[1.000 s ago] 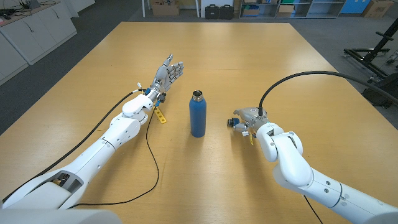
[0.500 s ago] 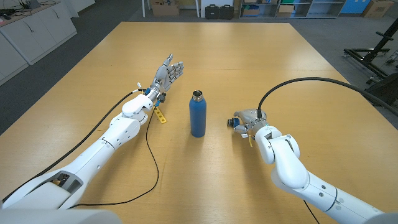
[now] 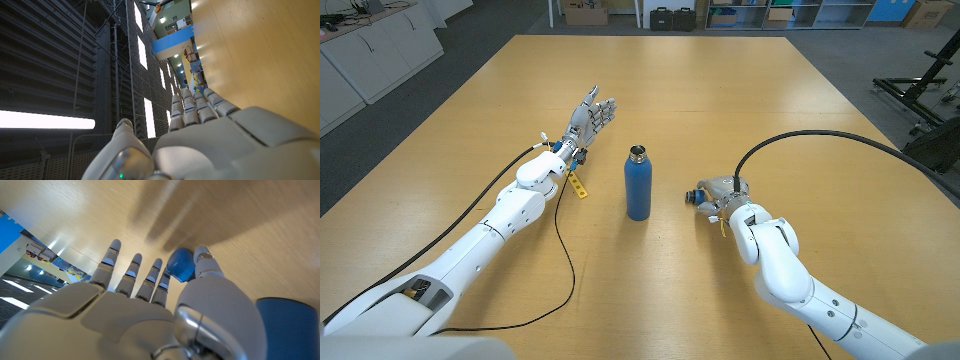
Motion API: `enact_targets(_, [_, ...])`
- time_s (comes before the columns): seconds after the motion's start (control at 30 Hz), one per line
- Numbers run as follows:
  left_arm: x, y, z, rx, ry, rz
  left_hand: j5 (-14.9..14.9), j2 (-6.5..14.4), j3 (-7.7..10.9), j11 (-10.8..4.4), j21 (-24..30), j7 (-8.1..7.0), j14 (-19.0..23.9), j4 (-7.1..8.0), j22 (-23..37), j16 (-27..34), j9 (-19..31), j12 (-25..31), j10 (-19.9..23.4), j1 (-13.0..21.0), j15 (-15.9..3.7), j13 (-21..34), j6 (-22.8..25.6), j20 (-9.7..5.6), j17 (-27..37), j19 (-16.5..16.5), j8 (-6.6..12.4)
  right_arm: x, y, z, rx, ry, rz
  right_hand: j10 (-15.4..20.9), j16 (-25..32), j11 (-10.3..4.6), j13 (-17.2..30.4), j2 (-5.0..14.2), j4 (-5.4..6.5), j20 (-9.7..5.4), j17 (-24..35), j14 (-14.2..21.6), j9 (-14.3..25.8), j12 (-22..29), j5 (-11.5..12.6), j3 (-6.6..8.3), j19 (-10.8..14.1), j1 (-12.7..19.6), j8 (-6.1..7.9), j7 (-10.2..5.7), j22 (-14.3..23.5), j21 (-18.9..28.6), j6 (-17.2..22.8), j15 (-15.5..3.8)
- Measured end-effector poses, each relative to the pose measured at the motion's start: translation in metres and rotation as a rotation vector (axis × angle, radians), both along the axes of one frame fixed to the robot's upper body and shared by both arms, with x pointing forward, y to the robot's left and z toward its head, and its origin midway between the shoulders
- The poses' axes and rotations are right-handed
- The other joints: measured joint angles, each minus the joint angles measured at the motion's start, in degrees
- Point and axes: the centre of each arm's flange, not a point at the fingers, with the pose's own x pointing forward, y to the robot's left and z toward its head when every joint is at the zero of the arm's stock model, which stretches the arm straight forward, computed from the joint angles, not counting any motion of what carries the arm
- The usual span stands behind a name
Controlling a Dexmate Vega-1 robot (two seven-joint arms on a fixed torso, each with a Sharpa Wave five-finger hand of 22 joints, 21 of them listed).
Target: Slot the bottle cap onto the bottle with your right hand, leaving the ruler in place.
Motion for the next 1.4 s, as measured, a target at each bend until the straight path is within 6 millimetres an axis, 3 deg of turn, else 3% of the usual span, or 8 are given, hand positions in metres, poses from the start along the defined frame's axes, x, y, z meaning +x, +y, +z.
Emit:
enact_targets(0.4, [-0.003, 0.0, -0.003, 0.004, 0.005, 0.001, 0.0, 0.0, 0.0, 0.0, 0.0, 0.0, 0.0, 0.0, 0.0, 0.0, 0.0, 0.0, 0.0, 0.0, 0.0, 0.0, 0.0, 0.0, 0.0, 0.0, 0.0, 0.009, -0.001, -0.005, 0.004, -0.048, 0.013, 5.25, 1.86, -0.17, 0.26, 0.67, 0.0, -2.51, 0.2, 5.69, 0.0, 0.5, 0.45, 0.0, 5.06, 1.28, 2.28, -0.52, 0.01, 1.44, 4.78, -0.15])
enact_targets(0.5, [-0.003, 0.0, -0.005, 0.003, 0.008, 0.003, 0.0, 0.0, 0.0, 0.0, 0.0, 0.0, 0.0, 0.0, 0.0, 0.0, 0.0, 0.0, 0.0, 0.0, 0.0, 0.0, 0.0, 0.0, 0.0, 0.0, 0.0, 0.011, -0.001, -0.006, 0.005, -0.051, 0.014, 5.83, 1.88, -0.14, 0.26, 0.72, 0.0, -3.46, 0.1, 6.15, 0.0, 0.5, 0.45, 0.0, 6.33, 1.78, 2.31, -0.63, 0.01, 1.88, 5.27, -0.23])
enact_targets(0.83, [-0.004, 0.002, -0.009, 0.0, 0.013, 0.007, 0.0, 0.0, 0.0, -0.31, 0.0, 0.0, 0.0, 0.0, 0.0, -0.22, 0.0, -0.13, 0.31, 0.0, 0.0, 0.0, 0.0, 0.0, 0.0, 0.0, 0.0, 0.016, -0.004, -0.006, 0.006, -0.061, 0.018, 8.54, 2.24, -0.14, 0.09, 1.32, -0.25, -4.45, 0.1, 8.78, -0.17, 0.5, 0.45, 0.25, 8.54, 2.84, 3.0, -0.35, 0.01, 2.49, 6.87, -0.27])
enact_targets(0.97, [-0.005, 0.002, -0.009, -0.001, 0.012, 0.006, 0.0, 0.0, 0.0, -0.31, 0.0, 0.0, 0.0, 0.0, 0.0, -0.22, 0.0, -0.4, 0.31, 0.0, 0.0, 0.0, 0.0, 0.0, 0.0, 0.0, 0.0, 0.017, -0.006, -0.008, 0.009, -0.07, 0.02, 13.27, 3.48, -0.2, -0.18, 1.89, 0.02, -5.68, 0.1, 12.16, -0.31, 1.32, 0.44, -0.03, 10.59, 3.41, 4.63, -0.02, 0.01, 3.13, 10.2, -0.38])
enact_targets(1.07, [-0.005, 0.002, -0.01, -0.002, 0.012, 0.005, 0.0, 0.02, 0.0, -0.31, 0.0, 0.01, 0.0, 0.0, 0.0, -0.22, 0.0, -0.4, 0.31, -0.02, 0.0, 0.0, 0.0, 0.0, 0.0, 0.0, 0.0, 0.016, -0.007, -0.009, 0.017, -0.093, 0.032, 17.2, 4.15, -0.19, -0.17, 1.83, 0.46, -6.33, 0.14, 14.68, -0.3, 1.58, 0.17, -0.49, 11.86, 3.65, 6.38, 1.64, 0.08, 3.55, 12.26, -0.55])
enact_targets(1.2, [-0.005, 0.002, -0.01, -0.002, 0.012, 0.005, 0.0, 0.23, 0.0, -0.31, 0.0, 0.01, 0.0, 0.0, 0.0, -0.21, 0.0, -0.4, 0.31, -0.23, 0.0, 0.0, 0.0, 0.0, 0.0, 0.0, 0.0, 0.015, -0.008, -0.01, 0.036, -0.128, 0.061, 22.72, 5.29, -0.18, 0.25, 2.25, 0.95, -6.54, 0.53, 17.7, -0.3, 2.97, -0.48, -0.94, 13.1, 3.99, 8.5, 2.66, 0.16, 3.98, 13.27, -0.88])
enact_targets(1.4, [-0.006, 0.002, -0.011, -0.004, 0.011, 0.005, 0.0, 0.23, 0.0, -0.31, 0.0, 0.0, 0.0, 0.0, 0.0, -0.21, 0.0, -0.4, 0.31, -0.23, 0.0, 0.0, -0.01, -0.23, 0.0, -0.23, -0.45, 0.012, -0.012, -0.009, 0.059, -0.168, 0.087, 26.09, 5.74, -0.14, 0.54, 2.99, 0.95, -6.84, 0.74, 19.73, -0.28, 3.61, -1.34, -0.96, 13.6, 3.66, 8.6, 2.67, 0.15, 4.0, 13.28, -1.15])
